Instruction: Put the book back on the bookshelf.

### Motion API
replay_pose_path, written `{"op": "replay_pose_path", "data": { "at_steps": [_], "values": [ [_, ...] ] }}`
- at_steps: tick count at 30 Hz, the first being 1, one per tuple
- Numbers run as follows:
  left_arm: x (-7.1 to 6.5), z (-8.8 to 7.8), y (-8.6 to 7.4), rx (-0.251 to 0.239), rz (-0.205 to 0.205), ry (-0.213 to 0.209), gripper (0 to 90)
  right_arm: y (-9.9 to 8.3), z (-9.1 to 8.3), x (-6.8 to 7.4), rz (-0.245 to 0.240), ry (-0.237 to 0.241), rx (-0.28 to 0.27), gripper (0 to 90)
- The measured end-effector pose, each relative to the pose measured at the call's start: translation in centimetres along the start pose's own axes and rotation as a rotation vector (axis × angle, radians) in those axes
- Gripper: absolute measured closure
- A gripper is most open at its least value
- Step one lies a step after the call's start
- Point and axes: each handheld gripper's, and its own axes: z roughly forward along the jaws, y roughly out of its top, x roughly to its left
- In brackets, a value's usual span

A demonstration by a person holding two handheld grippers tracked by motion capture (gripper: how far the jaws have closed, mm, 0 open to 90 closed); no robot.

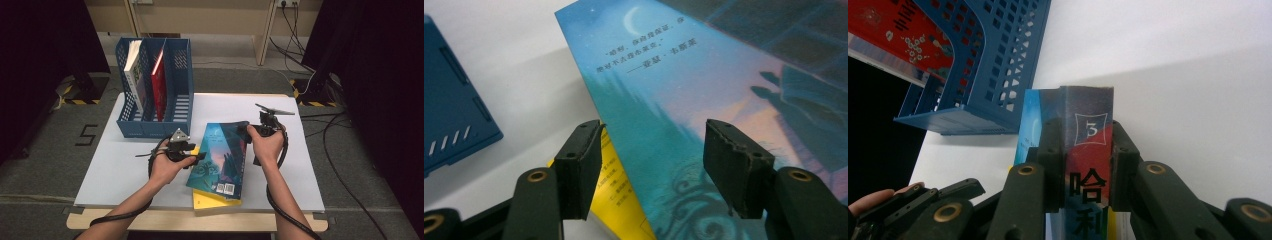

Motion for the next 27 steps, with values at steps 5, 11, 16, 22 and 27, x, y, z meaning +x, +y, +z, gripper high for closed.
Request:
{"op": "replay_pose_path", "data": {
  "at_steps": [5, 11, 16, 22, 27],
  "values": [
    [-0.1, 0.1, 0.4, -0.005, 0.005, -0.002, 39.7, 0.3, -0.1, 0.3, -0.011, -0.008, -0.027, 74.5],
    [-0.1, 0.3, 0.6, -0.01, 0.0, -0.003, 39.7, 0.7, -0.1, 0.5, -0.02, -0.017, -0.044, 74.5],
    [-0.2, 0.5, 1.0, -0.013, 0.002, -0.006, 39.7, 0.9, -0.1, 0.5, -0.017, -0.018, -0.05, 74.5],
    [-0.3, 0.4, 1.6, -0.029, 0.008, -0.004, 39.6, 1.1, -0.3, 0.8, -0.018, -0.022, -0.066, 74.5],
    [-0.4, 0.4, 2.0, -0.031, 0.011, -0.004, 39.6, 1.3, -0.2, 0.9, -0.027, -0.031, -0.078, 74.5]
  ]
}}
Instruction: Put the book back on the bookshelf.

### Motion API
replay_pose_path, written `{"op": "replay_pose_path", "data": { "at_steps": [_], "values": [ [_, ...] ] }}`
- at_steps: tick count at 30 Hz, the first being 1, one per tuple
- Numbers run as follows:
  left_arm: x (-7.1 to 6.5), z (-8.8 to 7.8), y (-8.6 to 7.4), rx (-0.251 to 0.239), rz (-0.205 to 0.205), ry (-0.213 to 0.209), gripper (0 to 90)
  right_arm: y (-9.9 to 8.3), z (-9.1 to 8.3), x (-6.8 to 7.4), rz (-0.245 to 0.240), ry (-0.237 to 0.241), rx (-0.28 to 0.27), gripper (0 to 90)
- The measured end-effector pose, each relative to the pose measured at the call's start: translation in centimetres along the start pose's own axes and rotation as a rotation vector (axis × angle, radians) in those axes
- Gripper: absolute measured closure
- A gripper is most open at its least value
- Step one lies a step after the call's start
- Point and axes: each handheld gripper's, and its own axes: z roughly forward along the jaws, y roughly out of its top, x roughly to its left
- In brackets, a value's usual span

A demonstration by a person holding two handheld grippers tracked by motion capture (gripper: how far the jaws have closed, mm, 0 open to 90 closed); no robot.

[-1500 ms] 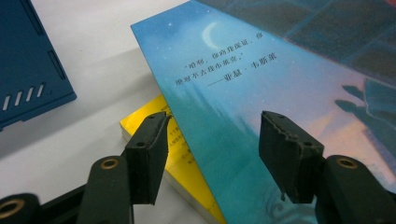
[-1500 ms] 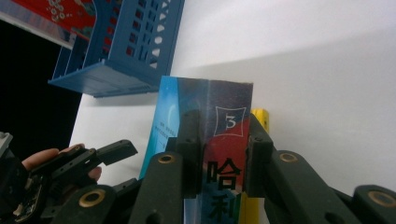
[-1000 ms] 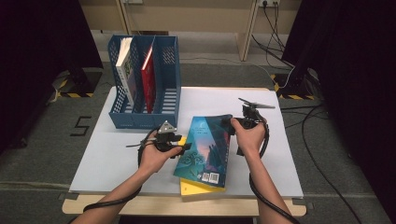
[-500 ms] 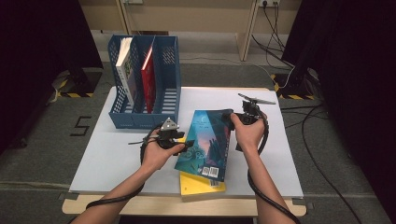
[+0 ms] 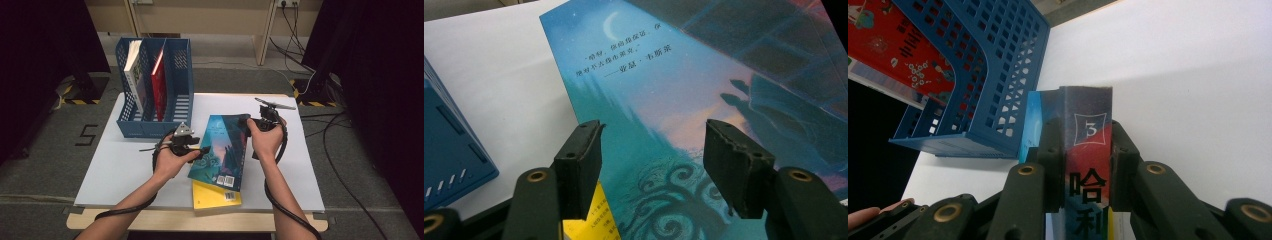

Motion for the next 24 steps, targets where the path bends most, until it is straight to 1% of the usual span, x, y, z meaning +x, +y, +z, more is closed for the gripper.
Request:
{"op": "replay_pose_path", "data": {
  "at_steps": [2, 9, 16, 24],
  "values": [
    [0.02, -0.01, 0.21, -0.003, 0.007, -0.004, 39.6, 0.14, 0.02, 0.16, -0.002, 0.0, -0.007, 74.5],
    [-0.14, -0.33, 0.63, -0.008, 0.011, -0.005, 39.5, 0.46, -0.09, 0.53, -0.006, -0.012, -0.032, 74.5],
    [-0.2, -0.63, 0.75, -0.009, 0.017, -0.001, 39.5, 0.48, -0.12, 0.66, -0.001, -0.02, -0.041, 74.5],
    [-0.1, -0.67, 0.96, -0.014, 0.02, -0.001, 39.5, 0.61, 0.05, 0.9, -0.007, -0.025, -0.048, 74.4]
  ]
}}
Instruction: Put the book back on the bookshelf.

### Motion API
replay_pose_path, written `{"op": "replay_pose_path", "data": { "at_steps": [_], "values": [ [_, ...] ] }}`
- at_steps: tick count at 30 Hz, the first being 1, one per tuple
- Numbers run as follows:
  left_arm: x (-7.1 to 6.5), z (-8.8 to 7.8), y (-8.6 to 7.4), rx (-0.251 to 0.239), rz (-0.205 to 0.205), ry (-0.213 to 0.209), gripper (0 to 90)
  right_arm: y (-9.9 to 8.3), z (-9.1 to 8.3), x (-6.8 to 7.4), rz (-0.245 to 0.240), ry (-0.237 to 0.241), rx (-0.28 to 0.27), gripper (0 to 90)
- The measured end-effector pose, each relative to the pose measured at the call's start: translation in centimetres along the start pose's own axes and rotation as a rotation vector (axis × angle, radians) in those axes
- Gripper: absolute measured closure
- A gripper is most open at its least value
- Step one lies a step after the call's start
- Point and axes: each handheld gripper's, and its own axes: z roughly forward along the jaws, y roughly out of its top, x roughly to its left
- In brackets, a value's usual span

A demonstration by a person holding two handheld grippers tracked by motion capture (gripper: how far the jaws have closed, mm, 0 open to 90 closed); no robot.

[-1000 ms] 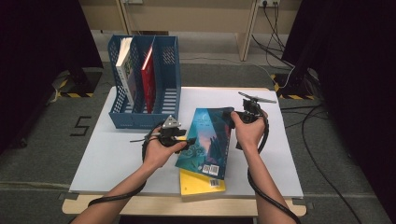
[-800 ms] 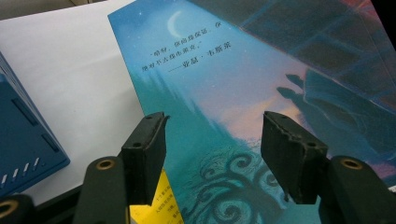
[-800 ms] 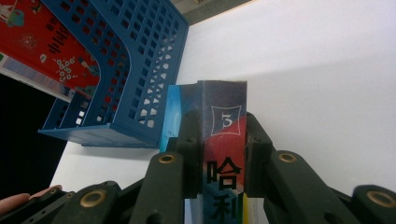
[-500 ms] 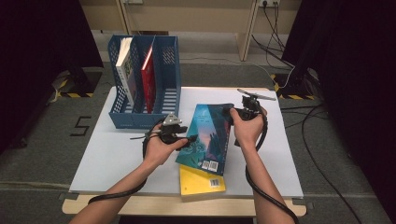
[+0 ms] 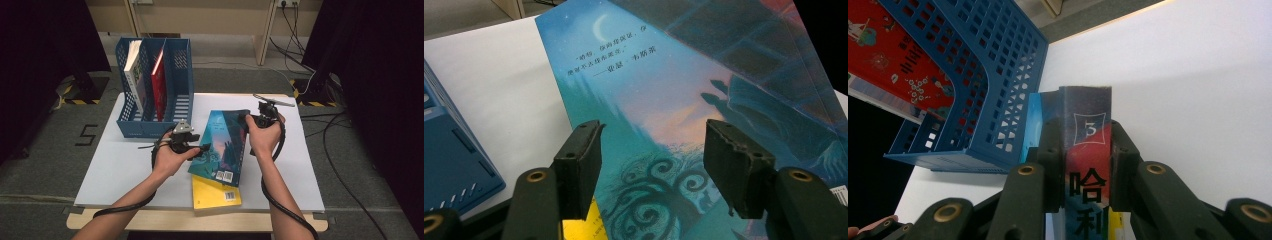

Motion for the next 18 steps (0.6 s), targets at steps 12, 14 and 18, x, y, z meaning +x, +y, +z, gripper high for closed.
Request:
{"op": "replay_pose_path", "data": {
  "at_steps": [12, 14, 18],
  "values": [
    [-0.06, 0.19, 0.24, 0.001, -0.001, -0.004, 39.5, 0.11, 0.2, 0.04, 0.009, -0.003, -0.01, 74.5],
    [-0.09, 0.09, 0.36, 0.002, 0.001, -0.002, 39.5, 0.13, 0.21, 0.07, 0.009, -0.003, -0.011, 74.4],
    [-0.2, 0.05, 0.59, -0.009, -0.002, -0.007, 39.4, 0.15, 0.21, 0.3, 0.011, -0.005, -0.018, 74.4]
  ]
}}
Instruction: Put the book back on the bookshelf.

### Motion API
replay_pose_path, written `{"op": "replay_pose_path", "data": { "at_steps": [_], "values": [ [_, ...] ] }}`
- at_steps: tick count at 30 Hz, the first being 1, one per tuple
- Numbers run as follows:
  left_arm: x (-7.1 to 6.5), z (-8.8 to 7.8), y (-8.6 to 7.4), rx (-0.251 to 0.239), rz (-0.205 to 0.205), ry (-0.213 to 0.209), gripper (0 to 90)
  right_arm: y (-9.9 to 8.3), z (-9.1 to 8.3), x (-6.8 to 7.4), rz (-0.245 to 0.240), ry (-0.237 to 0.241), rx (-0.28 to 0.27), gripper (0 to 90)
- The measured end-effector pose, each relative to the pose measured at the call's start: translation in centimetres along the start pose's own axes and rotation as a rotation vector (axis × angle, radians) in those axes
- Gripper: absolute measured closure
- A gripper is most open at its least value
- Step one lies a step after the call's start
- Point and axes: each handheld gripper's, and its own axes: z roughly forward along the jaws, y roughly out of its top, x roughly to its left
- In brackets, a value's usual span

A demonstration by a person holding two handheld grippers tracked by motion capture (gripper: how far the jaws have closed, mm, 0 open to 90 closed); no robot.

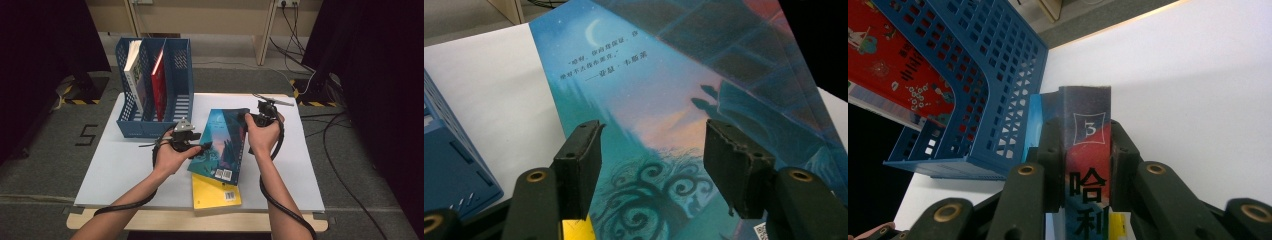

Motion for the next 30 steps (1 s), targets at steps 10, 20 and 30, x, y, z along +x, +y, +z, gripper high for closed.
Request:
{"op": "replay_pose_path", "data": {
  "at_steps": [10, 20, 30],
  "values": [
    [-1.2, 0.5, 0.6, -0.018, -0.003, -0.042, 38.9, 0.4, 0.1, 0.9, -0.013, -0.009, -0.027, 74.5],
    [-3.3, 1.4, 1.2, -0.028, 0.015, -0.097, 38.0, 0.6, 0.4, 1.3, -0.017, -0.027, -0.049, 74.5],
    [-5.1, 2.3, 1.6, -0.026, 0.044, -0.125, 36.9, 0.7, 0.6, 2.1, -0.042, -0.047, -0.079, 74.5]
  ]
}}
